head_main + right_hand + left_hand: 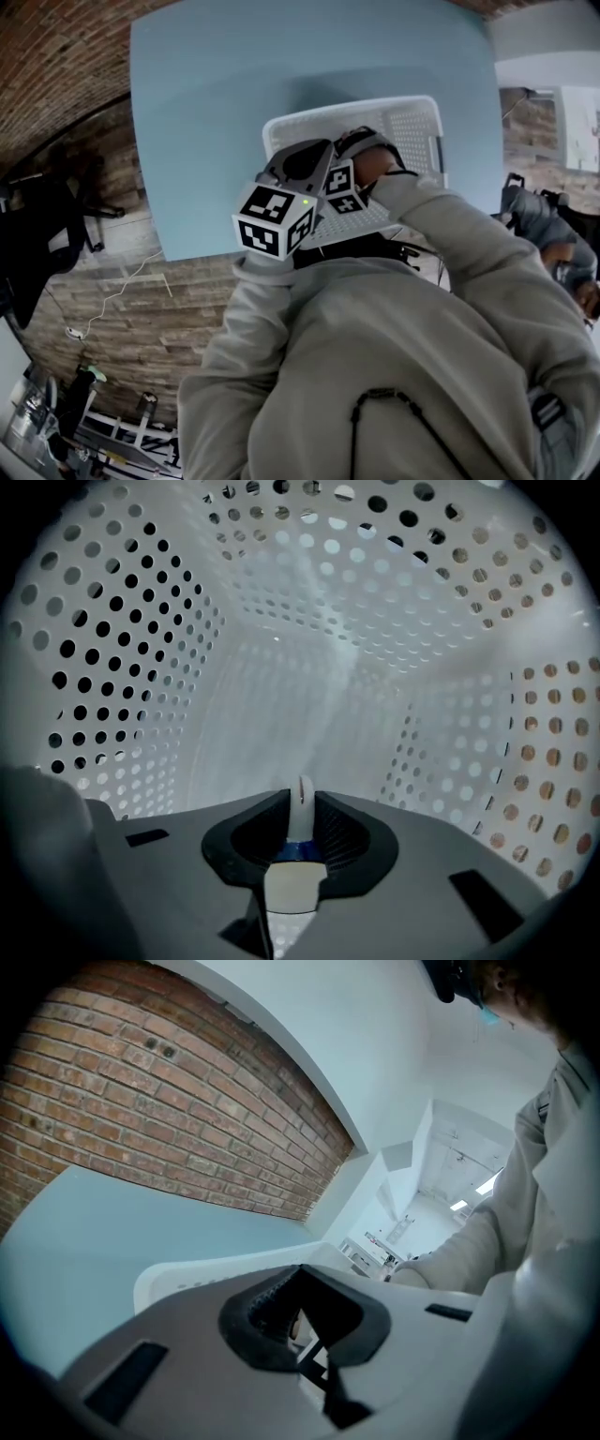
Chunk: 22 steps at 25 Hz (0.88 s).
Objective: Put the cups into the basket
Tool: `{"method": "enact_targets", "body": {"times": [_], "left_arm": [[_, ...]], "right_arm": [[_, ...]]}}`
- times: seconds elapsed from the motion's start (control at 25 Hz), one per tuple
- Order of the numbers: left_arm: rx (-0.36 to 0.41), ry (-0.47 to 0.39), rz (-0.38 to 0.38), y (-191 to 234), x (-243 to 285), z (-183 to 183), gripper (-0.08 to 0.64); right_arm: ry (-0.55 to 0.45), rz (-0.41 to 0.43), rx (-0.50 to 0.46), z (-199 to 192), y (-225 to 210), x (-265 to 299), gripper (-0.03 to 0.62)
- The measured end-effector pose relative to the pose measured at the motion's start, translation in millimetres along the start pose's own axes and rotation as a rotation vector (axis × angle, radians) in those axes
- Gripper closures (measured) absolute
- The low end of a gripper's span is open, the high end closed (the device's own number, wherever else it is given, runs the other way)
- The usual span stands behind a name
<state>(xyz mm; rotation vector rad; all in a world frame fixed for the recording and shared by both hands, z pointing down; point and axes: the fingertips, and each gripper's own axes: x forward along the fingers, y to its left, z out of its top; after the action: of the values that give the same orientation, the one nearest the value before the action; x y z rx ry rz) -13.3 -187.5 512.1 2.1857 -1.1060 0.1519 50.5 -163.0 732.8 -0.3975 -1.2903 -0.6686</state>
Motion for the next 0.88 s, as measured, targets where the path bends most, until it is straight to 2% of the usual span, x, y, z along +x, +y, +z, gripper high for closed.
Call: {"method": "enact_targets", "body": {"times": [0.08, 0.2, 0.24, 0.56, 0.88], "left_arm": [[0.000, 0.003, 0.000, 0, 1, -1, 0.565], [0.000, 0.002, 0.003, 1, 1, 2, 0.565], [0.002, 0.000, 0.005, 2, 0, 4, 0.565], [0.026, -0.008, 0.013, 2, -1, 17, 0.565], [0.046, -0.030, 0.018, 3, -10, 34, 0.565]], "right_arm": [[0.013, -0.010, -0.018, 1, 0, 1, 0.498], [0.021, -0.039, -0.016, 2, -3, 3, 0.350], [0.015, -0.050, -0.007, 3, -5, 2, 0.331], [0.020, -0.047, -0.001, -5, -12, -10, 0.331], [-0.094, -0.115, 0.108, 8, -27, -50, 0.331]]}}
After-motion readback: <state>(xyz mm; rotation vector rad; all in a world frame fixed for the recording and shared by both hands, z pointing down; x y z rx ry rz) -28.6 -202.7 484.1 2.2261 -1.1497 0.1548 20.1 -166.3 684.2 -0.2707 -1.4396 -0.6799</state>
